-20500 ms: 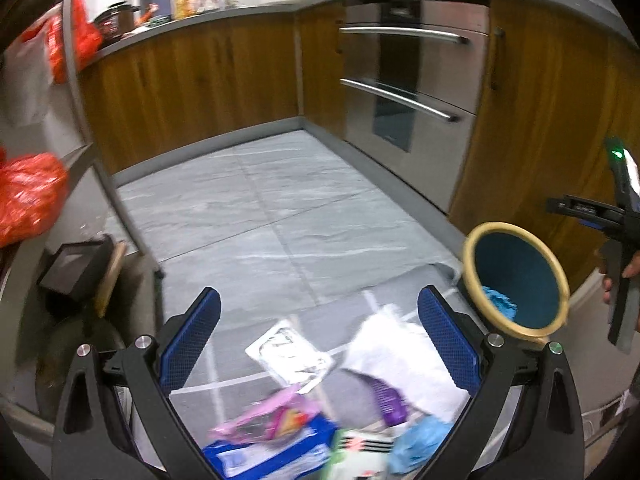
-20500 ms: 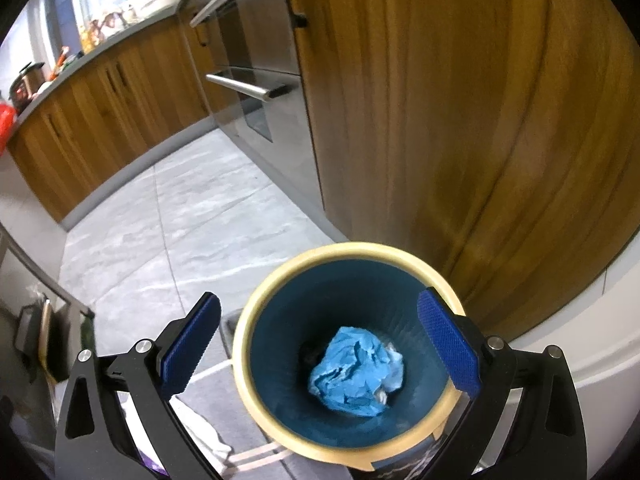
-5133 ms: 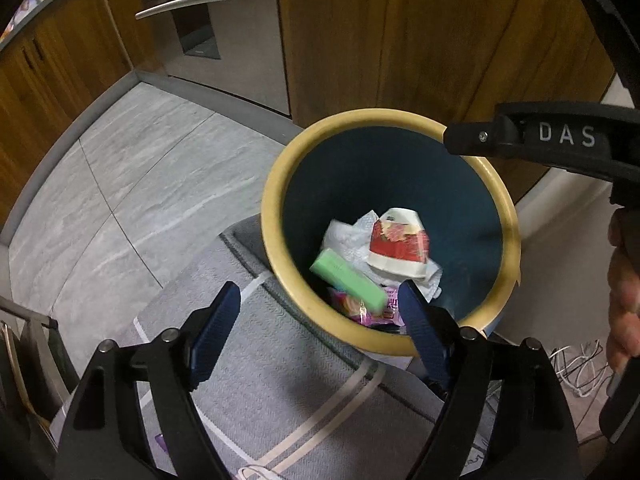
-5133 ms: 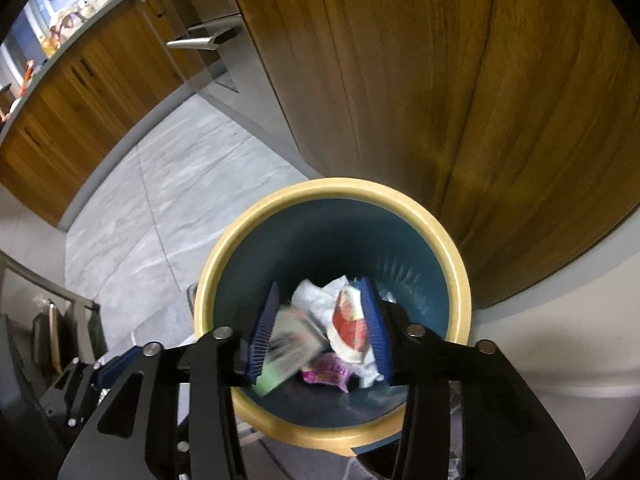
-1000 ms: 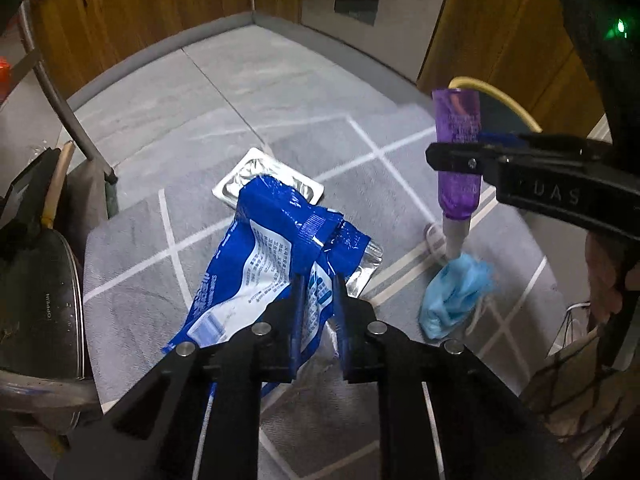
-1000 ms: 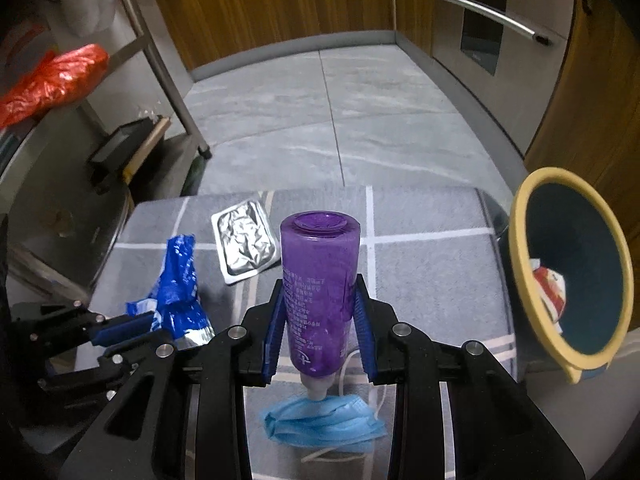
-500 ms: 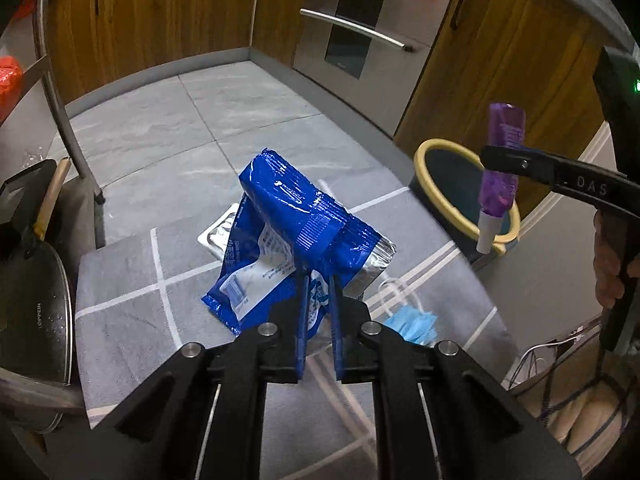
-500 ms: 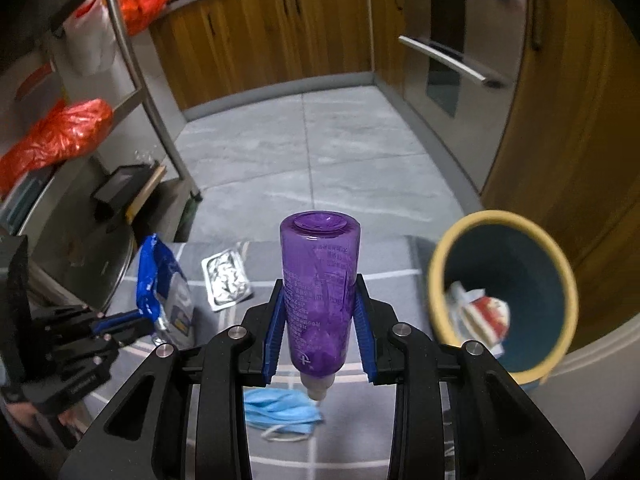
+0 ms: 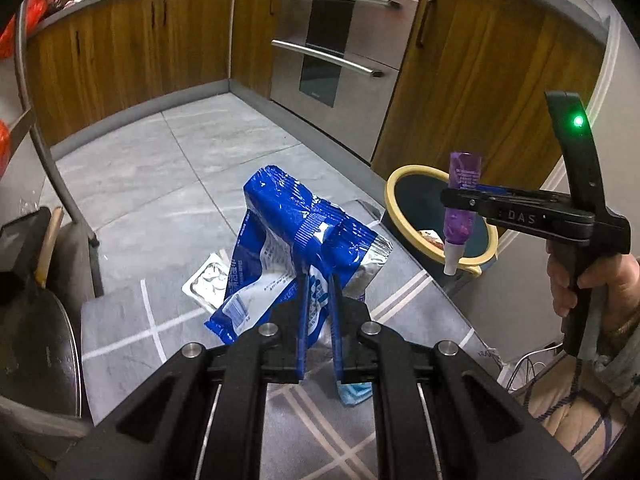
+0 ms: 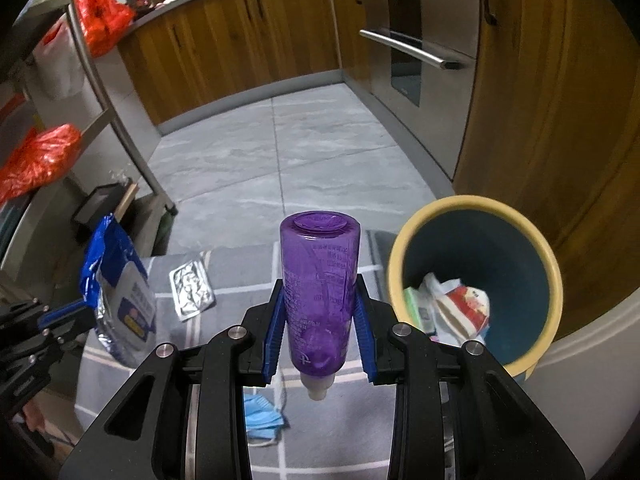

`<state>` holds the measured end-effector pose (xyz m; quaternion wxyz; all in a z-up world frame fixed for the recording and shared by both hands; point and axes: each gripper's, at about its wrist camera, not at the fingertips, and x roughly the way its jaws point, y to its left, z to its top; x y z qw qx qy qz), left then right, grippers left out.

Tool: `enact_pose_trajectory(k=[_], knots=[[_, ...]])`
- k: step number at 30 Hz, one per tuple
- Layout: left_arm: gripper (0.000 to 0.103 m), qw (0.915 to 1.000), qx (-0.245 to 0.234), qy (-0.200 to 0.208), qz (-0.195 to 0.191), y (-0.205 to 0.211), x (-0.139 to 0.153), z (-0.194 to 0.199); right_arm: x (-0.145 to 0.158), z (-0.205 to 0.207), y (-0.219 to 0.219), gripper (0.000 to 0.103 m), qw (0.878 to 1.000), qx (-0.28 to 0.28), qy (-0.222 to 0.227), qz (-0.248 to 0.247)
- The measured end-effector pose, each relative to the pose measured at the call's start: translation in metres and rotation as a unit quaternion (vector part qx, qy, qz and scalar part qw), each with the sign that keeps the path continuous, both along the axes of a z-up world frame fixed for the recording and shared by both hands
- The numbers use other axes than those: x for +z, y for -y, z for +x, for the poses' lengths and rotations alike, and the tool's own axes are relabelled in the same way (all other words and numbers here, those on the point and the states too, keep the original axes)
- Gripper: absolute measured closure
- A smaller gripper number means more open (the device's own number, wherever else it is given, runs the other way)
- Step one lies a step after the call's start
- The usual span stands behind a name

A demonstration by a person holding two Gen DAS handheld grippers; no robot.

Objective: Collect trash
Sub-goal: 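Carry the purple bottle and blue wipes pack over the teal bin with both grippers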

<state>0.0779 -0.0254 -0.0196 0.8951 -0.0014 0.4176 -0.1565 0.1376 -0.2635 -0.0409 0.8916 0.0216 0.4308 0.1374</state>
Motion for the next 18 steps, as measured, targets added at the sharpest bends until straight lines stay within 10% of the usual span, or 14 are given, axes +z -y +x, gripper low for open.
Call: enact_pose_trajectory(k=[18], knots=[[0.094,0.9958,-0.083,0.034,-0.013,0.094,0.031,0.052,0.002,0.028,0.063,0.069,0.996,-0.086,0.005,0.013]])
